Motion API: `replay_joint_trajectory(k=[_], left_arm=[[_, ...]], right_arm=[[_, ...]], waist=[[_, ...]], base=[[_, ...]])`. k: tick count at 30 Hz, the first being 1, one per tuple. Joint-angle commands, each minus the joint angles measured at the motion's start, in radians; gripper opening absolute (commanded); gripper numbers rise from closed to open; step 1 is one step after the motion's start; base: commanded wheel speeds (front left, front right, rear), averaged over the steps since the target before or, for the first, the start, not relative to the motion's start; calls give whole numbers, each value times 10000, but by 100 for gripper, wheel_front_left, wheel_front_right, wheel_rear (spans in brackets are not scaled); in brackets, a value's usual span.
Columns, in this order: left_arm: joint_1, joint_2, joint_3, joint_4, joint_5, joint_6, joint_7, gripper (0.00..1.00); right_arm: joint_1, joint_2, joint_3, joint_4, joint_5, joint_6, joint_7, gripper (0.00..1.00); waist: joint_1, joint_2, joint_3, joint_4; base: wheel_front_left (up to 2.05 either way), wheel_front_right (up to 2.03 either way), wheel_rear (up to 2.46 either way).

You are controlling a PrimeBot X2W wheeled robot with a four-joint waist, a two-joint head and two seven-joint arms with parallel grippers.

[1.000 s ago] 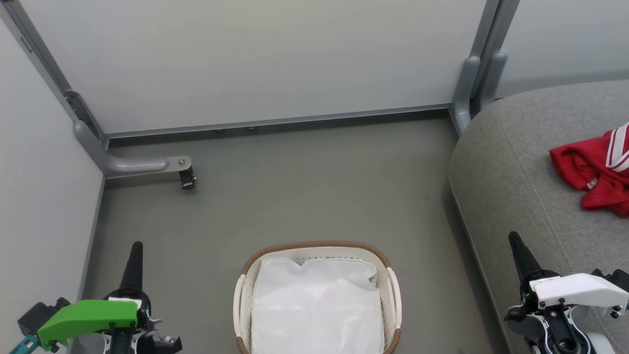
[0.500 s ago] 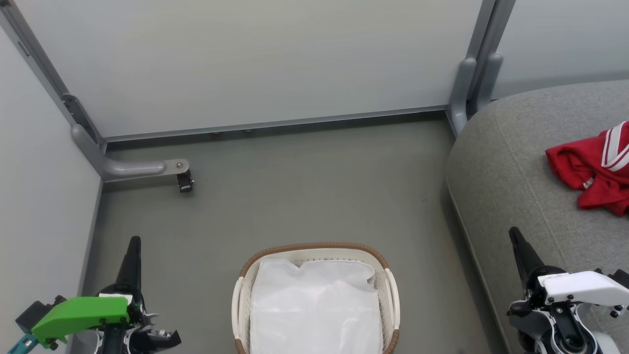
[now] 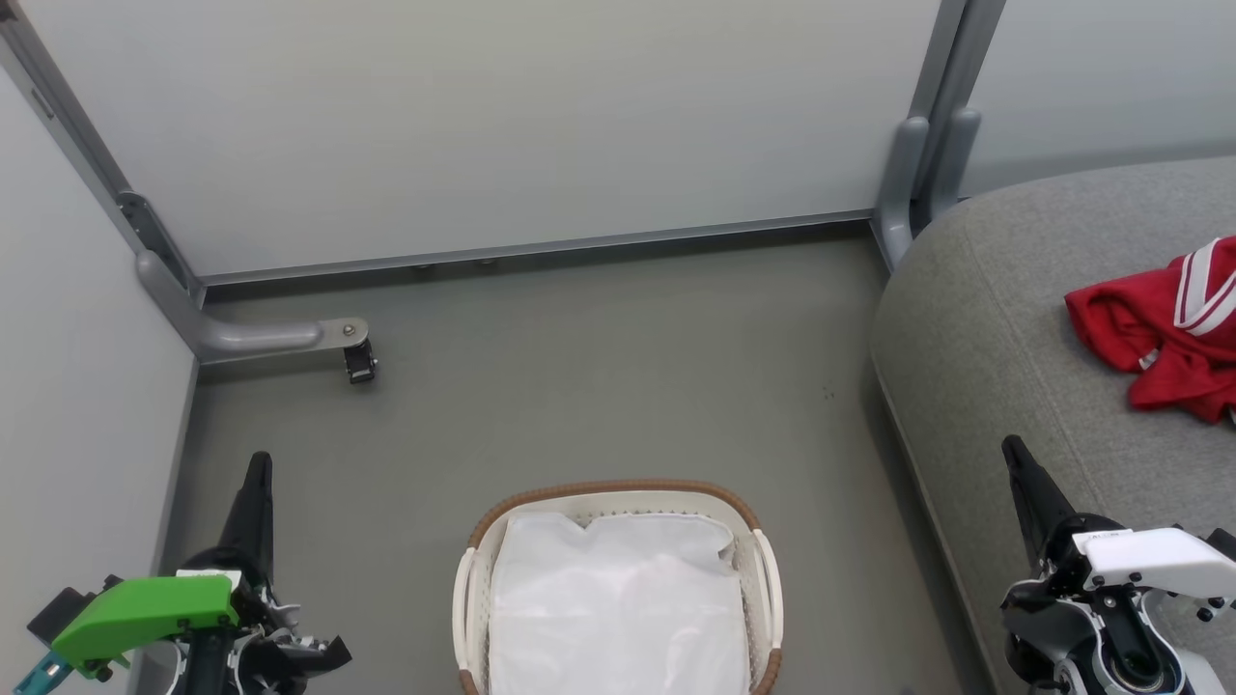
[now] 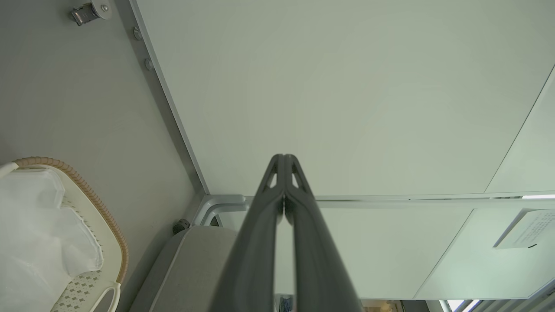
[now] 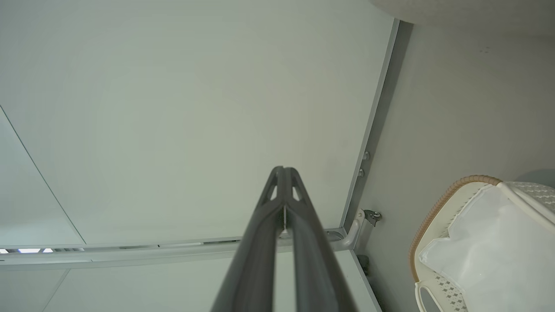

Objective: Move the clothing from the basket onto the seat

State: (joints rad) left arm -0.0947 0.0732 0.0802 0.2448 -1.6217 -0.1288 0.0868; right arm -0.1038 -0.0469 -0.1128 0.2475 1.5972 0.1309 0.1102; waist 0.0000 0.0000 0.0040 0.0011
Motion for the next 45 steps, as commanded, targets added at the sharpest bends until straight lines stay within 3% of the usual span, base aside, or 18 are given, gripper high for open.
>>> replay_joint_trajectory(k=[1, 45], left_arm=[[-205, -4, 50, -22, -197, -34, 56, 0], [-199, -93, 182, -11, -43, -33, 159, 0]], right_arm=[[-82, -62, -31, -60, 178, -3, 81, 0], [-75, -61, -26, -52, 175, -3, 74, 0]], waist=[[0, 0, -6, -8], [0, 0, -9, -11]], base=[[0, 0, 0], [0, 0, 0]])
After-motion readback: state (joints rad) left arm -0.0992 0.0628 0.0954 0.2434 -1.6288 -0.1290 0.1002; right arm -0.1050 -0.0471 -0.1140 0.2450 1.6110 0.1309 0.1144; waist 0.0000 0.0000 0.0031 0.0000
